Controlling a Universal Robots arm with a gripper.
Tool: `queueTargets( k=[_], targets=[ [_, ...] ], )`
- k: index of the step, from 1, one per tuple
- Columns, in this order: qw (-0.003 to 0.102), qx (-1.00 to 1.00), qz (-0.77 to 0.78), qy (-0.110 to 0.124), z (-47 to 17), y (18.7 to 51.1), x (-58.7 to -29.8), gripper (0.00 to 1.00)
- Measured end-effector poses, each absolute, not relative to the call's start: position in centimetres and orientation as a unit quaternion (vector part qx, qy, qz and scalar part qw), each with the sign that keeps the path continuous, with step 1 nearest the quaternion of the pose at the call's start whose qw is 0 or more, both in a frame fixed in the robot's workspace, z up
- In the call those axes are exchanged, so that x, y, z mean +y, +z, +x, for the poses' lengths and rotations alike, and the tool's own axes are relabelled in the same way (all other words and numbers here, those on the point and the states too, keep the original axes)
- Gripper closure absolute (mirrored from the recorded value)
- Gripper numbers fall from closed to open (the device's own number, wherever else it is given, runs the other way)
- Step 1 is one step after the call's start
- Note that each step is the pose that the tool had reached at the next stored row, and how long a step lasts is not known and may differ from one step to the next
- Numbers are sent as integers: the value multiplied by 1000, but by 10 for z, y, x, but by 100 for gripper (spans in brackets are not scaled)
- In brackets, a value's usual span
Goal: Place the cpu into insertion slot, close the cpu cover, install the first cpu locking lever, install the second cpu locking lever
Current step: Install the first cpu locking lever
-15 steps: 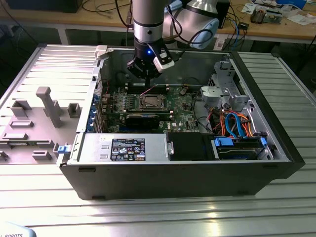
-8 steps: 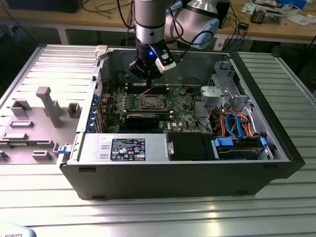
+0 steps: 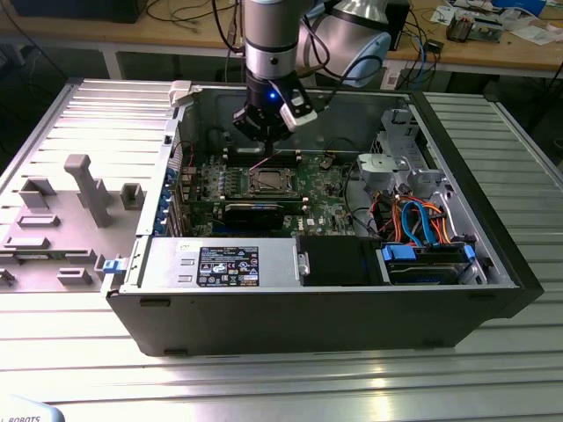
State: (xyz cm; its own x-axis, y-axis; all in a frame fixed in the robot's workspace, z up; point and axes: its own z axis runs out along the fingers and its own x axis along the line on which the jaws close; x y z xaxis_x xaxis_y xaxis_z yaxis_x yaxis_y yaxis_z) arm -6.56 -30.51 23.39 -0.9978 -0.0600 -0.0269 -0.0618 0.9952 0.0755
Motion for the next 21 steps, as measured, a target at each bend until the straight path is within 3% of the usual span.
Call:
queueTargets(
  k=[21],
  targets=[
    [12,999,-29,39,-49,218,-305,89]
  ],
)
